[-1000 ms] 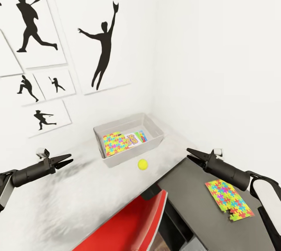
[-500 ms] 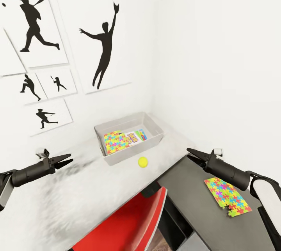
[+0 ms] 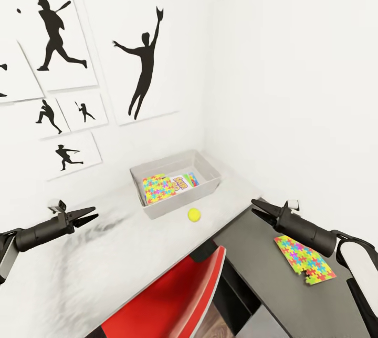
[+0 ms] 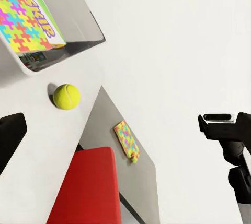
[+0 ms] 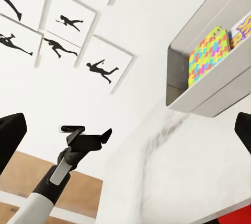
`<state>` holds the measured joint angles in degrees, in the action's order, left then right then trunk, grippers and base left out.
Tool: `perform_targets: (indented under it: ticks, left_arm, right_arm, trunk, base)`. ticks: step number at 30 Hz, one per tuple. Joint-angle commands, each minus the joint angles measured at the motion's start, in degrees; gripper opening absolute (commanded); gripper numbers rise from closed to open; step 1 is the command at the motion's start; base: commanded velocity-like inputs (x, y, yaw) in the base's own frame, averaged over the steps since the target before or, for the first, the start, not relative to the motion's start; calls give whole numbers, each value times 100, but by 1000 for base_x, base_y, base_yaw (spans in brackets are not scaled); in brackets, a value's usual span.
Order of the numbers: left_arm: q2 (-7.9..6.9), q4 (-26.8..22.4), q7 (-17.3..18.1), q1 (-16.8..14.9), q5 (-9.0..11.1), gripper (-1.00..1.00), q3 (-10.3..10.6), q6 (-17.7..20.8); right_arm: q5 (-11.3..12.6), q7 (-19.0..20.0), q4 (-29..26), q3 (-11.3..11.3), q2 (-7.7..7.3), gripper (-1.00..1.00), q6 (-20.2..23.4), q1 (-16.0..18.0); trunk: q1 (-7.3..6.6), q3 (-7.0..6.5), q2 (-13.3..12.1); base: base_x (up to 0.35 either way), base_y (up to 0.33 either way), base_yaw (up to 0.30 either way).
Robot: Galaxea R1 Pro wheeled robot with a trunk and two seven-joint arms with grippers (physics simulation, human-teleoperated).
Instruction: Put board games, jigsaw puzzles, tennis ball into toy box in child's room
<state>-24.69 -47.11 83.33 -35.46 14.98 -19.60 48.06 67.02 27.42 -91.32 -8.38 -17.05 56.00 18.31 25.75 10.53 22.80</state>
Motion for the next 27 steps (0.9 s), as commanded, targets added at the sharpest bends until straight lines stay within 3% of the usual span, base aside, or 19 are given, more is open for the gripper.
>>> perform_targets:
  ticks: [1, 18, 27]
  left_arm:
    - [-1, 0, 17, -4, 4, 100, 0, 61]
    - [-1, -18, 22, -4, 14, 100, 0, 55]
    - [-8, -26, 25, -4, 14, 100, 0, 41]
  right_arm:
    - [-31, 38, 0, -8, 0, 100, 24, 6]
    - [-31, 44, 1, -14, 0, 100, 25, 6]
    - [-31, 41, 1, -14, 0, 100, 25, 6]
  trunk:
    - [3, 10, 12]
    - [3, 8, 12]
    - [3, 8, 12]
  base:
    - [-3, 1, 0]
    - [-105, 26, -3]
    - [-49, 13, -201]
